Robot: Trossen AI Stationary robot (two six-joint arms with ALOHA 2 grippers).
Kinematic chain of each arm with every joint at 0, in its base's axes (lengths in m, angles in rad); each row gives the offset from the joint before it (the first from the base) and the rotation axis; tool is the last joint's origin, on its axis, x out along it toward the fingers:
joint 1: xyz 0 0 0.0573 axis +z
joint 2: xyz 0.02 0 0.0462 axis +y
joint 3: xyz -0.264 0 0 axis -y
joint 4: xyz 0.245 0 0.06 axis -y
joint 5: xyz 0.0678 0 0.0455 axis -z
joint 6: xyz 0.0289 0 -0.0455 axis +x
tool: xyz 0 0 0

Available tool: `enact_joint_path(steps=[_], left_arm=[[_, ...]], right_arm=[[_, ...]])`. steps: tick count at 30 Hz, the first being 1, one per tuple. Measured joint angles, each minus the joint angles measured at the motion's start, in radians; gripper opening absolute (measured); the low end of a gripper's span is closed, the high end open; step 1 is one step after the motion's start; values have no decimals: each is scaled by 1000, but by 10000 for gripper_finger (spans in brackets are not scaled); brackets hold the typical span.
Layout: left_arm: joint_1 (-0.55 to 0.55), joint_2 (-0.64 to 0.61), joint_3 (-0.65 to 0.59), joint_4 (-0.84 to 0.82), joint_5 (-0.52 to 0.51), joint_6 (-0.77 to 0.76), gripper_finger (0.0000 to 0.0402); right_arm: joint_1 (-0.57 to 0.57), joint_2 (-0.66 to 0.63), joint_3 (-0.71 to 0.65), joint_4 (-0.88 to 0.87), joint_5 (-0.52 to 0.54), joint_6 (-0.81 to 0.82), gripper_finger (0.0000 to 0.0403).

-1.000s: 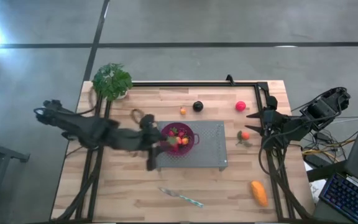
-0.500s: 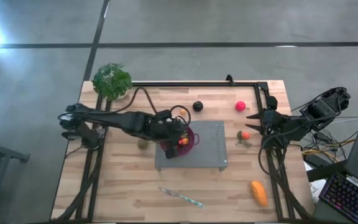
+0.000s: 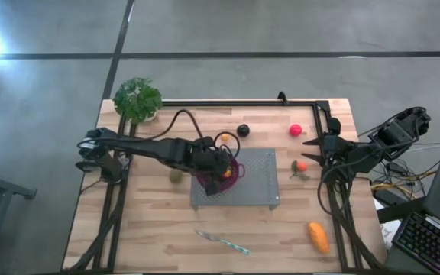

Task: Pick & Place Fruit
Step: Put the strawberry into the purple strainer bowl, then put the tangerine into the purple strainer bowl

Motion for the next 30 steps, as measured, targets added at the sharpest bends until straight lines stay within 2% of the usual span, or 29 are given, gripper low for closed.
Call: enact_joint_path(steps=[8, 18, 25, 30], left_arm=[[2, 10, 0, -3, 32, 8, 147], [5, 13, -1, -5, 40, 39, 224], [4, -42, 99, -57, 51, 47, 228], [-6, -84, 182, -112, 55, -24, 227]], right_arm=[[0, 0, 0, 0, 0, 0, 173], [0, 0, 0, 1, 0, 0, 178], [0, 0, -1, 0, 0, -4, 158], [0, 0, -1, -1, -2, -3, 143]])
